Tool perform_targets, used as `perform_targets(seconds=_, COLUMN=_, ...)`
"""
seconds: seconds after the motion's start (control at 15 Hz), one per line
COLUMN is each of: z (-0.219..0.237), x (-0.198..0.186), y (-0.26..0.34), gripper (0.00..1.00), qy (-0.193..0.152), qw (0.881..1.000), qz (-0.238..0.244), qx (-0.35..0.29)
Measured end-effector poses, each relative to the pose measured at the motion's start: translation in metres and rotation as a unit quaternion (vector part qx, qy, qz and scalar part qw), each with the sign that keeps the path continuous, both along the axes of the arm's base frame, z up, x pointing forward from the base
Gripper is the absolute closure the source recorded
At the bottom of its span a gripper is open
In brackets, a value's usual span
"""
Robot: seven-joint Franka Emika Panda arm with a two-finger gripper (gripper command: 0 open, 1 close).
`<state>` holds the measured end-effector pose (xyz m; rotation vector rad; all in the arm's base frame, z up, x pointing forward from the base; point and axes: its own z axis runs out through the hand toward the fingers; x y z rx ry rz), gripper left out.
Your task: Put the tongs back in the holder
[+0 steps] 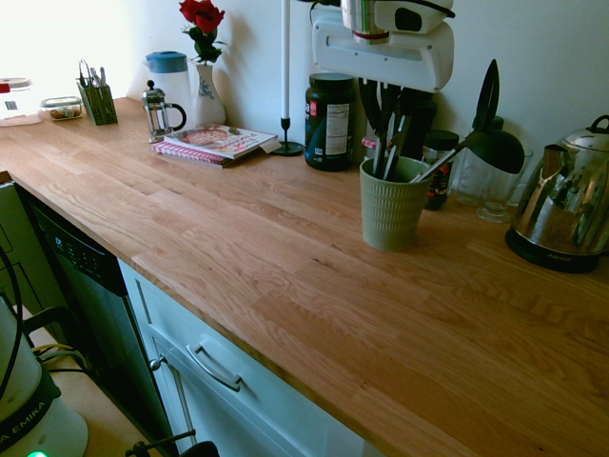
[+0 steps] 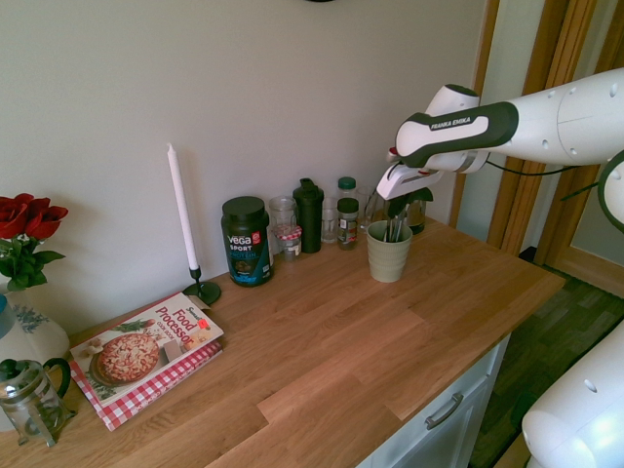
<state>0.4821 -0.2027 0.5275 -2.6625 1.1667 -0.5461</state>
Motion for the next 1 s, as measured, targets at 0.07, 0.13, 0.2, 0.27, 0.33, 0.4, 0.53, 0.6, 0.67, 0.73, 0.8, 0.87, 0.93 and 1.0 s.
perform_targets(seconds=0.07, z=0.002, x=0.003, y=0.0, gripper=0.0, qy=-0.002, qw=1.0, qz=0.002, qx=-0.002)
perform_targets(seconds=0.13, z=0.005, x=0.008, y=0.002, gripper=0.0, qy=-0.004, qw=1.0, qz=0.005, qx=-0.005)
perform_targets(seconds=0.2, z=0.009, x=0.013, y=0.007, gripper=0.0, qy=-0.006, qw=1.0, qz=0.01, qx=-0.008)
perform_targets(seconds=0.27, z=0.014, x=0.019, y=0.012, gripper=0.0, qy=-0.009, qw=1.0, qz=0.015, qx=-0.011)
perform_targets(seconds=0.33, z=0.02, x=0.023, y=0.018, gripper=0.0, qy=-0.012, qw=1.0, qz=0.018, qx=-0.013)
perform_targets(seconds=0.4, z=0.027, x=0.026, y=0.024, gripper=0.0, qy=-0.013, qw=1.0, qz=0.019, qx=-0.017)
perform_targets(seconds=0.53, z=0.045, x=0.028, y=0.039, gripper=0.0, qy=-0.021, qw=0.999, qz=0.023, qx=-0.027)
perform_targets(seconds=0.6, z=0.055, x=0.027, y=0.05, gripper=0.0, qy=-0.022, qw=0.999, qz=0.028, qx=-0.03)
perform_targets(seconds=0.67, z=0.062, x=0.023, y=0.064, gripper=0.0, qy=-0.011, qw=0.999, qz=0.024, qx=-0.031)
perform_targets(seconds=0.73, z=0.063, x=0.02, y=0.08, gripper=0.0, qy=0.015, qw=1.0, qz=0.013, qx=-0.022)
perform_targets(seconds=0.8, z=0.056, x=0.02, y=0.102, gripper=0.0, qy=0.047, qw=0.999, qz=0.011, qx=-0.009)
perform_targets(seconds=0.87, z=0.047, x=0.02, y=0.128, gripper=0.0, qy=0.079, qw=0.997, qz=0.017, qx=0.002)
perform_targets(seconds=0.93, z=0.036, x=0.018, y=0.155, gripper=0.0, qy=0.11, qw=0.994, qz=0.026, qx=0.007)
perform_targets(seconds=1.0, z=0.025, x=0.013, y=0.178, gripper=0.0, qy=0.143, qw=0.989, qz=0.03, qx=0.009)
